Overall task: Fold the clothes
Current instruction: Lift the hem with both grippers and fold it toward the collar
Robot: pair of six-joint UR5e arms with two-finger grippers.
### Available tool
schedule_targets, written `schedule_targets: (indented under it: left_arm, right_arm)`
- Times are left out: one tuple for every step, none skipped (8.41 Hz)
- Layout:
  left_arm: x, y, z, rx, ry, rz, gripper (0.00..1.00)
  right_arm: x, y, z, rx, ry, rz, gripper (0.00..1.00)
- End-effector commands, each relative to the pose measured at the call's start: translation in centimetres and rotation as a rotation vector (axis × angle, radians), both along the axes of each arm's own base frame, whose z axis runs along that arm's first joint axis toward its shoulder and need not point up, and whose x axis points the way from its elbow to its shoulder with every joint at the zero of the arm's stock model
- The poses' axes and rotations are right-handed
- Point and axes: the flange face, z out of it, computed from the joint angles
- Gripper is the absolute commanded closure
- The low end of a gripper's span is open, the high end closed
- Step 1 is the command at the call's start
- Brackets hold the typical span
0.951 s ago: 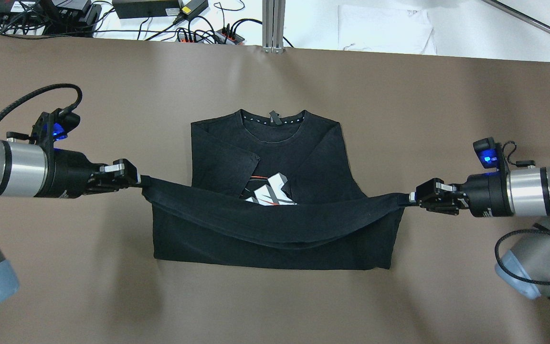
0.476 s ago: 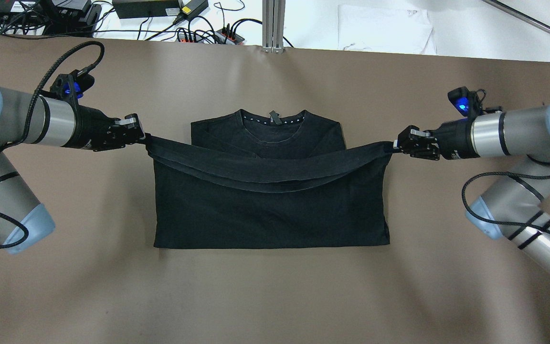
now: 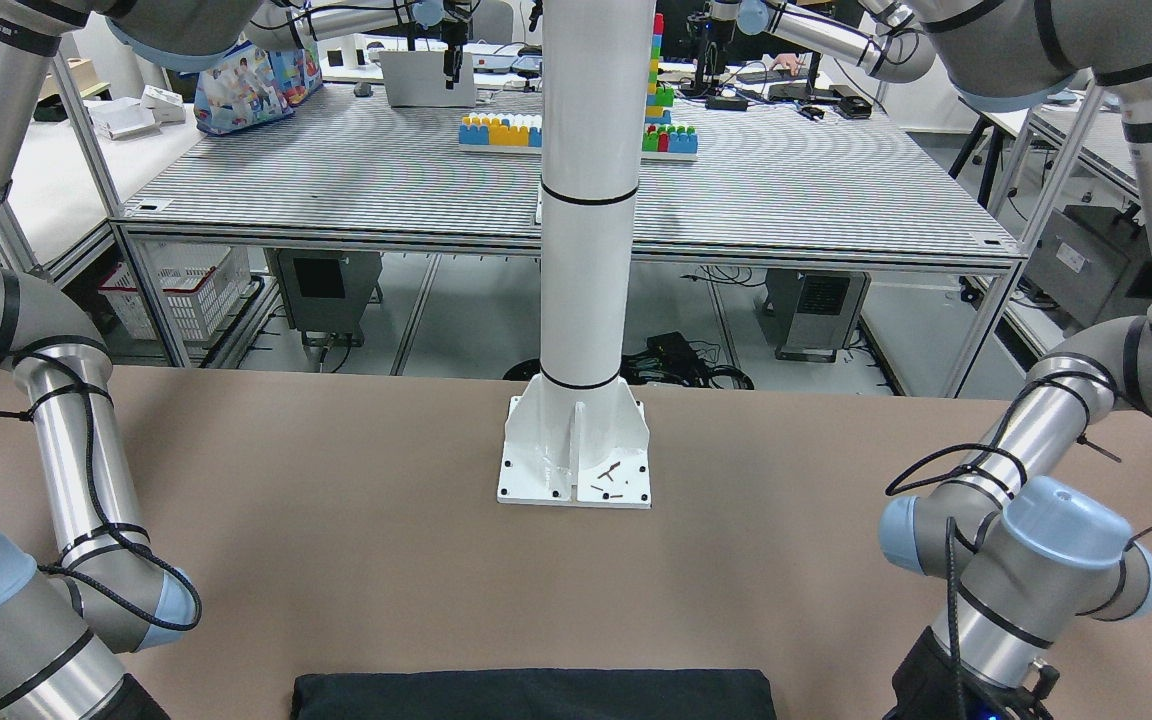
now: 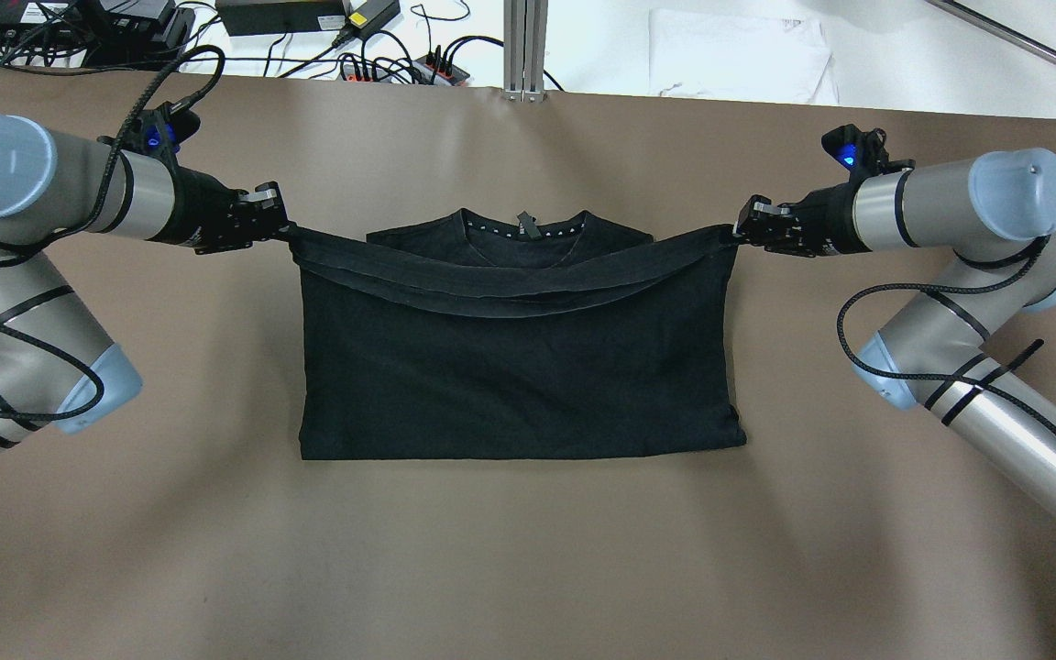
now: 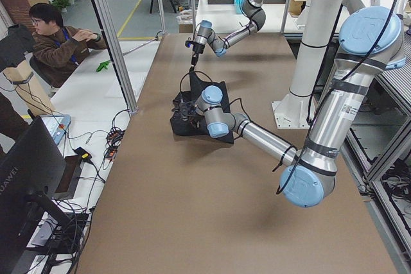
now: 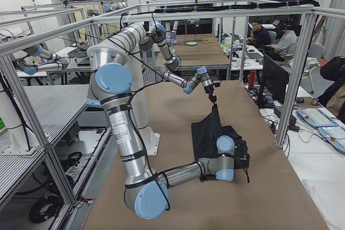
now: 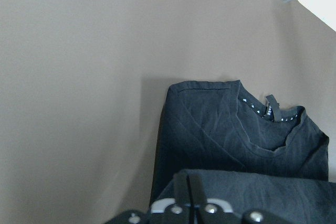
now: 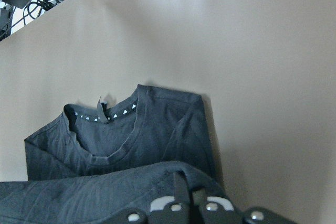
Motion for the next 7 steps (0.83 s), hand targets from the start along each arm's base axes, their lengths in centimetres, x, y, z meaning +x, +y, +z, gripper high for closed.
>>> schedule_targets:
  left_arm:
    - [1.9, -3.7, 0.9, -0.025, -0.037, -0.013, 1.0]
    - [1.9, -4.5, 1.3, -0.031, -0.047, -0.017, 1.0]
    - [1.6, -5.5, 2.9, -0.037, -0.072, -0.022, 1.0]
    - [0.8, -6.9, 4.7, -0.008, -0.096, -0.027, 1.0]
    - [0.6, -7.7, 5.7, -0.014, -0.107, -0.034, 1.0]
    - [1.1, -8.5, 4.8, -0.01, -0.104, -0.034, 1.0]
    - [1.3, -8.8, 3.4, -0.005, -0.089, -0.038, 1.0]
  right_arm:
    - [-1.0, -2.7, 2.1, -0.012, 0.058, 0.067, 1.0]
    - [-0.9, -2.9, 2.3, -0.014, 0.063, 0.084, 1.0]
    - [-1.0, -3.0, 2.8, -0.026, 0.076, 0.084, 1.0]
    - [-1.0, -3.3, 3.1, -0.022, 0.103, 0.095, 1.0]
    - [-1.3, -3.6, 2.7, -0.032, 0.111, 0.098, 1.0]
    - [-1.8, -4.5, 0.8, -0.037, 0.112, 0.098, 1.0]
    - [-2.4, -5.1, -0.9, -0.044, 0.107, 0.099, 1.0]
